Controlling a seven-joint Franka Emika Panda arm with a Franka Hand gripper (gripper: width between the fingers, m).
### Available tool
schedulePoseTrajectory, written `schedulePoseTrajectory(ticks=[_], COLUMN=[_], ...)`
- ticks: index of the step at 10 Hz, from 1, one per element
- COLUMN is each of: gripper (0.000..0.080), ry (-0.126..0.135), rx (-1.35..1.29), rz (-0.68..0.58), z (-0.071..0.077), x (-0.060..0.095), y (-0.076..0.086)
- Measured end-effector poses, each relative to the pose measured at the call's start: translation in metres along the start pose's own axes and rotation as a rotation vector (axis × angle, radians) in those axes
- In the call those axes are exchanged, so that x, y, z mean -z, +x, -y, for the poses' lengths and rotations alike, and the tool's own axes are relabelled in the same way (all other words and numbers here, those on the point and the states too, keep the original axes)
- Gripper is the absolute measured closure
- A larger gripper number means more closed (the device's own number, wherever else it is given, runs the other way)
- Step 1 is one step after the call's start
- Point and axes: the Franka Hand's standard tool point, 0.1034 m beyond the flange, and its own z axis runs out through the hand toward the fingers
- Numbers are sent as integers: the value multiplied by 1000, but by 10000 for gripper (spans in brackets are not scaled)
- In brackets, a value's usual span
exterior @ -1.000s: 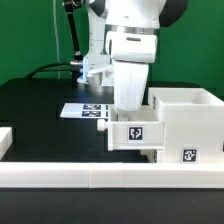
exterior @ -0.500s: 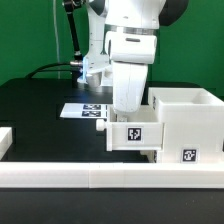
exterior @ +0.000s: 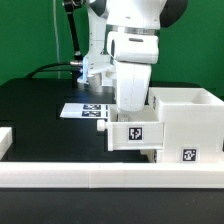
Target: Assemble drawer
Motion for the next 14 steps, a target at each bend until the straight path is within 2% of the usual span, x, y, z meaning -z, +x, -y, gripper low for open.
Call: schedulePoseTrajectory(ticks=[5, 6, 9, 14], gripper=[757, 757, 757, 757], ry=[-4, -15, -10, -16], rx=[1, 14, 19, 10], rz=[-1, -1, 1, 1], z=[0, 1, 0, -3], x=[0, -1, 0, 2], y=[-1, 2, 4, 13])
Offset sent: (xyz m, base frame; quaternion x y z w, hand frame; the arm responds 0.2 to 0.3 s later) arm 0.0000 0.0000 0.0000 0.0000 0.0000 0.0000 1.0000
